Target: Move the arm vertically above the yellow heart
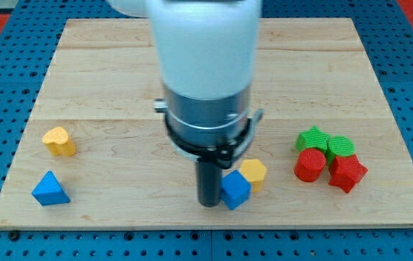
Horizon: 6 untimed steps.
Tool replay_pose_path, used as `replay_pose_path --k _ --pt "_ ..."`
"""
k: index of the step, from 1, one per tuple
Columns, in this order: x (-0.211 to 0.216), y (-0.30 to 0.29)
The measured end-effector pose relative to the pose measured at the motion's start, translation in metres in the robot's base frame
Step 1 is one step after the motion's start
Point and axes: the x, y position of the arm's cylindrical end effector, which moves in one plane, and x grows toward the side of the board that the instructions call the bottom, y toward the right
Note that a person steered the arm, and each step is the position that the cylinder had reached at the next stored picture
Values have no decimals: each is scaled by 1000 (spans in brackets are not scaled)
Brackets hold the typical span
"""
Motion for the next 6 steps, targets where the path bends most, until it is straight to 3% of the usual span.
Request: replay_pose_path --k 2,3,6 --pt "-13 57" --pt "-24 46" --pt "-142 -101"
